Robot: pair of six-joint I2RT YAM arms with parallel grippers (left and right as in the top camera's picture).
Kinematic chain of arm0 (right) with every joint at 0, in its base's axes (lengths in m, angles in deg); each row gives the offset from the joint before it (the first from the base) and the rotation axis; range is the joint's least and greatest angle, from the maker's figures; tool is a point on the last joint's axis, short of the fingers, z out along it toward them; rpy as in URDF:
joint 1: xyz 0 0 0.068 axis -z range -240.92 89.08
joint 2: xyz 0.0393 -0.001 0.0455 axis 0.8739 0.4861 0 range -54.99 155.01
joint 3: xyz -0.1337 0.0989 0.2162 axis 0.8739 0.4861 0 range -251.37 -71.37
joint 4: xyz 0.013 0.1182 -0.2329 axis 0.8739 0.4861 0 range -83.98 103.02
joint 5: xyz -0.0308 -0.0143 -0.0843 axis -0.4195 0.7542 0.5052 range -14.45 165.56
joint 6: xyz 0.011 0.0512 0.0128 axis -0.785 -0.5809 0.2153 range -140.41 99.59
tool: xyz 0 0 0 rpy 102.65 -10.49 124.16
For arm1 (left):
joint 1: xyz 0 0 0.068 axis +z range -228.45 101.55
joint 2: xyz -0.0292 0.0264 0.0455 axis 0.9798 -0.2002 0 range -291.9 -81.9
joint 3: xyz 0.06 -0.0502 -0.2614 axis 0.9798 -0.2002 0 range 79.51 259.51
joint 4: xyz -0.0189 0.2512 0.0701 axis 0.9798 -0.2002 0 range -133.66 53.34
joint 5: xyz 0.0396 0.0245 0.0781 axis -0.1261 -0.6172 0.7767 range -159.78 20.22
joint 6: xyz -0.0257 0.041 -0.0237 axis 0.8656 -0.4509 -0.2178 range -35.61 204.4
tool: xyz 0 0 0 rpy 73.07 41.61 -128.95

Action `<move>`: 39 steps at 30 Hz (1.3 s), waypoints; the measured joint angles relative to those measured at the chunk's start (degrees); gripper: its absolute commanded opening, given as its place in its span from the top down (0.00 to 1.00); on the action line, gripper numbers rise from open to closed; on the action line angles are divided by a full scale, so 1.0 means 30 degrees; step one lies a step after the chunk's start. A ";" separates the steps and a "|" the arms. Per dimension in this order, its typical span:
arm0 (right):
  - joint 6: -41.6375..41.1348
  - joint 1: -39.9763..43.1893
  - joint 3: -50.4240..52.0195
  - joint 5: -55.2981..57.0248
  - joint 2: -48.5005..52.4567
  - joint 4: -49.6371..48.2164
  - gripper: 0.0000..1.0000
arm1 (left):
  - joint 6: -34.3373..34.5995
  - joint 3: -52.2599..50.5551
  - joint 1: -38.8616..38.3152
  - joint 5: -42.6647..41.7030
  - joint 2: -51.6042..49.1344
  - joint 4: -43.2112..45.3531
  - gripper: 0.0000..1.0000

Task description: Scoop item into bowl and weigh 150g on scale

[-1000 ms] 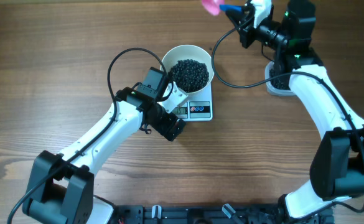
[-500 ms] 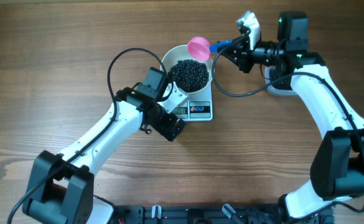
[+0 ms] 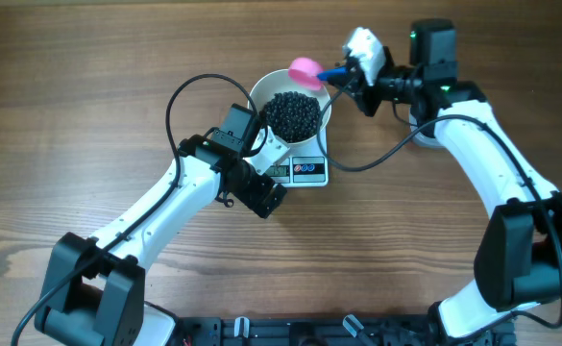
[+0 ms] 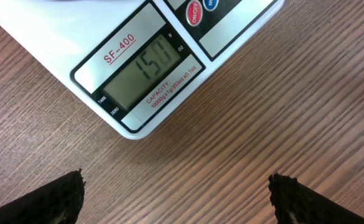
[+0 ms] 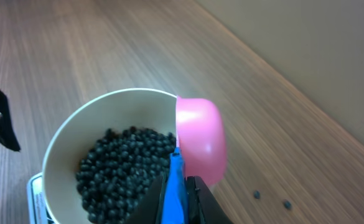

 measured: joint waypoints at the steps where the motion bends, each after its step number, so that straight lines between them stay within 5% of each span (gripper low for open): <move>1: 0.0051 -0.0262 0.0000 0.0029 0.0022 0.0000 0.96 | 0.0007 0.0000 0.0000 0.0000 0.0000 0.0000 0.00; 39: -0.0823 -0.1778 -0.0015 0.0750 0.1559 0.1479 0.96 | 0.0000 0.0000 0.0000 0.0000 0.0000 0.0000 0.00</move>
